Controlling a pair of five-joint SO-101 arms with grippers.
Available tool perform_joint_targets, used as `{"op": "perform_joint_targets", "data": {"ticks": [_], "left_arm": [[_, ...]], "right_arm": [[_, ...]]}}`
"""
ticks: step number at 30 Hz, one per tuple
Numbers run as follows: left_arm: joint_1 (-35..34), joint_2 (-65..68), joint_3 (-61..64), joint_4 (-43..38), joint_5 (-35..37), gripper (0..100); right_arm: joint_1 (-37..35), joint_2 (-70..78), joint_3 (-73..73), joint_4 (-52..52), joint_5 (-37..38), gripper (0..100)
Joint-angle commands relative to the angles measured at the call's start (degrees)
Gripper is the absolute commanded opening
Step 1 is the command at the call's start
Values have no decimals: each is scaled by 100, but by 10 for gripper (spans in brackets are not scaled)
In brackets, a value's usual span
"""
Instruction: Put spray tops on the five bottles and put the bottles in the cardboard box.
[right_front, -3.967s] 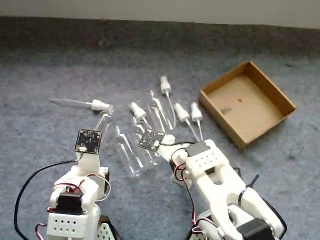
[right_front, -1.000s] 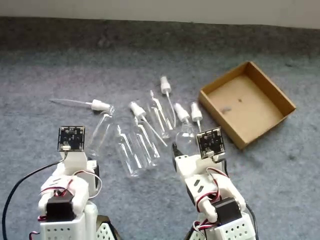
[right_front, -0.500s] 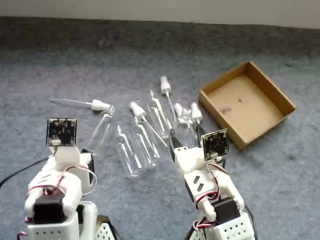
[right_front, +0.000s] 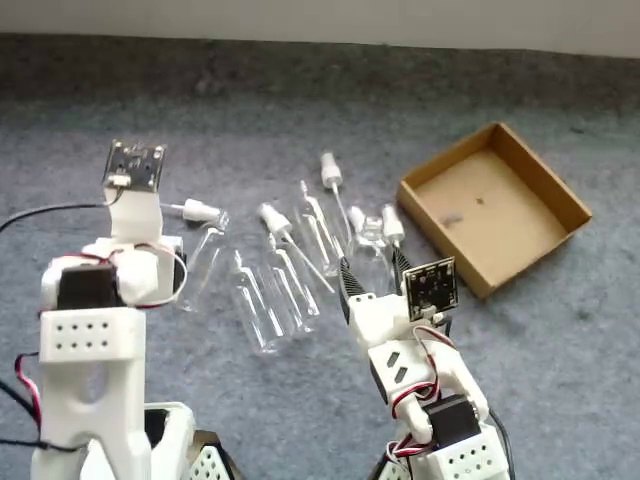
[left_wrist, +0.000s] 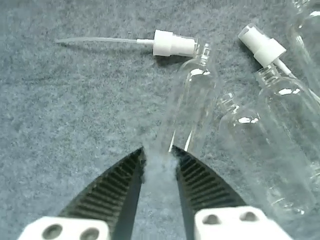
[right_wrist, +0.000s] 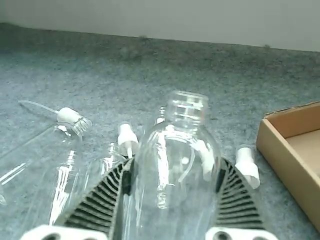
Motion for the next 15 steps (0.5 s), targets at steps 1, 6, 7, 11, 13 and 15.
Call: {"op": "perform_joint_targets", "data": {"ticks": [1, 6, 7, 11, 13, 15], "left_arm": [[-31, 804, -796, -211, -571, 122], [-48, 1859, -1780, -176, -615, 130], [-31, 2114, -2009, -176, -756, 130], [-66, 3178, -2853, -185, -1890, 130], [-198, 3653, -3257, -202, -2435, 130], [-312, 4110, -3697, -211, -2927, 130]], "right_arm": [[84, -84, 470, -180, -35, 128], [84, -84, 479, -180, -35, 128], [84, -84, 479, -180, -26, 128], [84, -84, 673, -198, -18, 128], [84, -84, 673, -198, -18, 128], [84, -84, 681, -198, -18, 128]]}}
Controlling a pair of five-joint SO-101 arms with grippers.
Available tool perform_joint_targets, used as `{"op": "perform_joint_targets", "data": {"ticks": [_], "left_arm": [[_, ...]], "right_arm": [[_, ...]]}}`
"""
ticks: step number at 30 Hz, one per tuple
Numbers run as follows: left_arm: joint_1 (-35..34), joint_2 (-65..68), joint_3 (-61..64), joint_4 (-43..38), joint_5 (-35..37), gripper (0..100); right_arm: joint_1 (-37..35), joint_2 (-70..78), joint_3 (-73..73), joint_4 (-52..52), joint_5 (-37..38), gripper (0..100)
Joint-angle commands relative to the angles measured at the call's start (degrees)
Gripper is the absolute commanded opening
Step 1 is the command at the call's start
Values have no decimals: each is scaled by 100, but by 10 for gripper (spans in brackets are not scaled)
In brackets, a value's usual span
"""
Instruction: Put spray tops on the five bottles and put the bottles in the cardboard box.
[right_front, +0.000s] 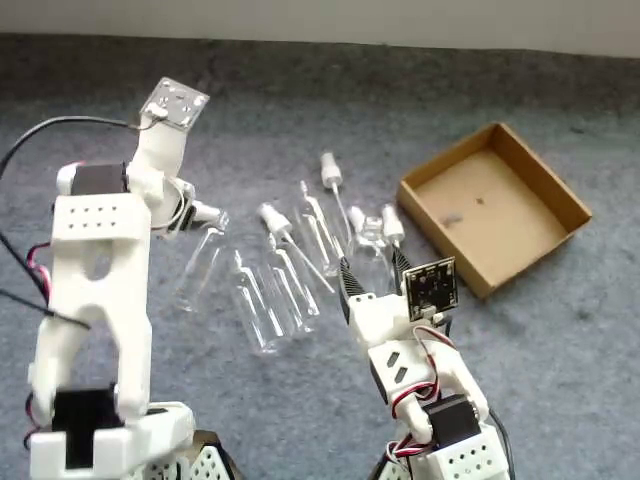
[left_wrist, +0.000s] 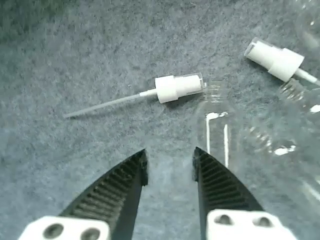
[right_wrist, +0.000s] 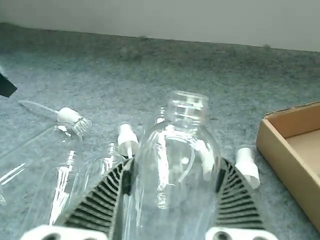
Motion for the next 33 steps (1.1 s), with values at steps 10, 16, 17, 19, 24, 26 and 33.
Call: {"op": "perform_joint_targets", "data": {"ticks": [10, 16, 17, 19, 24, 26, 33], "left_arm": [[-286, 2545, -2202, -88, -3525, 130], [31, 3204, -2747, -53, -3895, 130], [101, 3266, -2809, -53, -3895, 130], [224, 3415, -2905, -53, -3903, 130], [470, 3688, -2923, -53, -4431, 131], [470, 3802, -2932, -53, -4580, 131], [479, 4215, -2949, -79, -5055, 131]], "right_arm": [[84, -84, 681, -198, -9, 128], [75, -84, 681, -198, -9, 128], [75, -84, 681, -198, -9, 128], [66, -84, 681, -198, -9, 128], [57, -84, 681, -198, 0, 128], [57, -84, 681, -198, 0, 128], [66, -84, 673, -198, 0, 128]]}}
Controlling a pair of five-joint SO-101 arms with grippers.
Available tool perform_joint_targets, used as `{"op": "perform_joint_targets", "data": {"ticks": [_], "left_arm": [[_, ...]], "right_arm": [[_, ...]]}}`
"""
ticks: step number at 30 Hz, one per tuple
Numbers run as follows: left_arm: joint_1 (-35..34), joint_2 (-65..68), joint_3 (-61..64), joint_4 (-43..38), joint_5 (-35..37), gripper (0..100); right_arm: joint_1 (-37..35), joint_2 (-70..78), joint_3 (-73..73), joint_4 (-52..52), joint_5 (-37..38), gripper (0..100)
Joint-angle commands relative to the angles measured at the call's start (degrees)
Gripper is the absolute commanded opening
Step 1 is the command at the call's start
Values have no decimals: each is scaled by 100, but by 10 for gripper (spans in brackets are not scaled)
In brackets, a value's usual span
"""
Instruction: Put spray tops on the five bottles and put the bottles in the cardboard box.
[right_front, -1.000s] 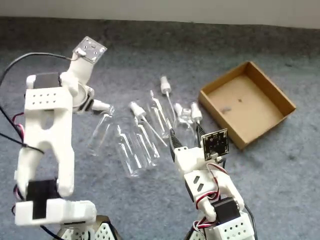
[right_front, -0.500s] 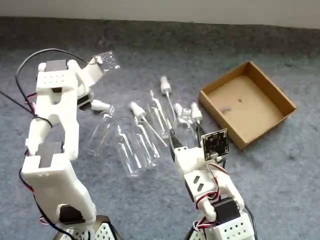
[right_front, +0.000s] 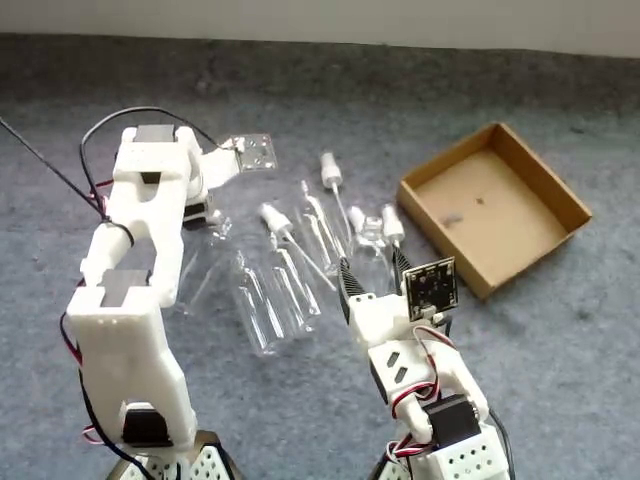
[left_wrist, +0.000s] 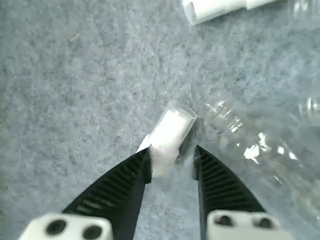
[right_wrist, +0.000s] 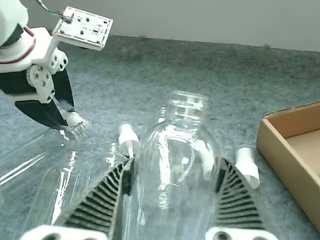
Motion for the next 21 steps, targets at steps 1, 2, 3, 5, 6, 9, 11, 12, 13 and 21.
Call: {"op": "perform_joint_targets", "data": {"ticks": [1, 2, 3, 5, 6, 9, 11, 12, 13, 21], "left_arm": [[136, 154, -312, -44, -369, 130], [136, 215, -312, -53, -422, 128], [136, 268, -312, -53, -440, 127], [136, 330, -312, -53, -431, 126], [136, 347, -312, -53, -431, 125], [136, 374, -312, -53, -431, 71], [145, 382, -312, -53, -431, 15], [145, 382, -312, -53, -431, 9], [145, 382, -312, -53, -422, 12], [84, 321, -312, -9, 255, 17]], "right_arm": [[66, -84, 673, -198, 0, 128], [66, -84, 673, -198, 0, 128], [66, -84, 673, -198, 0, 128], [66, -84, 673, -198, 0, 128], [75, -84, 673, -198, 0, 128], [75, -84, 673, -198, 0, 128], [75, -84, 673, -198, 0, 128], [84, -84, 673, -198, 0, 128], [84, -84, 673, -198, 0, 128], [84, -84, 673, -198, 0, 128]]}}
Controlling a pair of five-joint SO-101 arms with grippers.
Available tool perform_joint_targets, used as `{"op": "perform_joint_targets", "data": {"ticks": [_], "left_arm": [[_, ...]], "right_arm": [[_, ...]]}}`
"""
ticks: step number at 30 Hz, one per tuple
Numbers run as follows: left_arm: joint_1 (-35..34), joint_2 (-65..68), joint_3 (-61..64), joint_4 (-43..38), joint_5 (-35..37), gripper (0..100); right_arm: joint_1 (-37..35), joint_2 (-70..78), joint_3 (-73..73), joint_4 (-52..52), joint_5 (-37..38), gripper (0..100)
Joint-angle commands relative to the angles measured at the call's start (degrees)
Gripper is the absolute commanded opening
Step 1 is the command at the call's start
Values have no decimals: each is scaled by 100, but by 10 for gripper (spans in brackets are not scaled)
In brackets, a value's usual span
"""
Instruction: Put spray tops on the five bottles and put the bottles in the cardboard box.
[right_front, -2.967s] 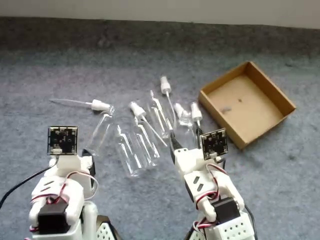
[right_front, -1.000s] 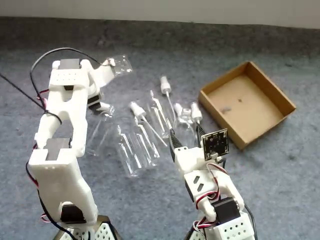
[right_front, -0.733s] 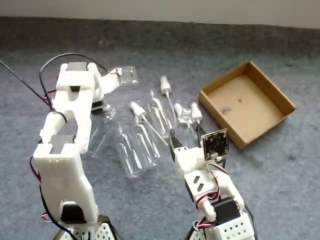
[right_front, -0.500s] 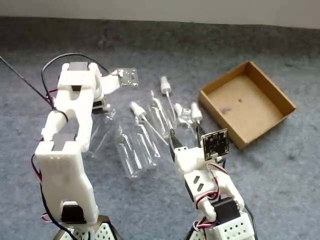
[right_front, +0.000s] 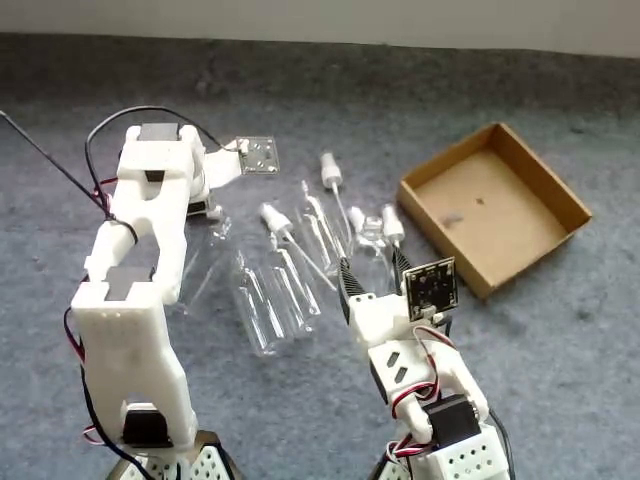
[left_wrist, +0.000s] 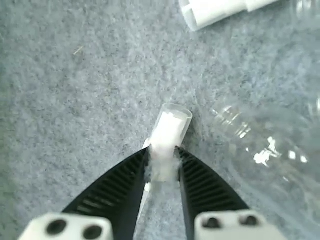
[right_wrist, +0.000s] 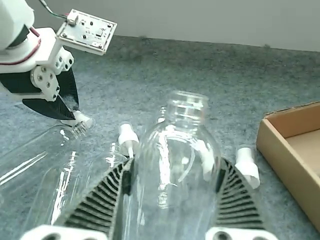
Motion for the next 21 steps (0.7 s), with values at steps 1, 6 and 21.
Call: {"op": "perform_joint_targets", "data": {"ticks": [1, 6, 21], "left_arm": [[4, -48, -40, 0, 721, 18], [-66, -207, -558, 475, 589, 178], [-48, 734, -1253, 308, 545, 189]], "right_arm": [[84, -84, 673, -198, 0, 128], [84, -84, 673, -198, 0, 128], [84, -84, 673, -198, 0, 128]]}}
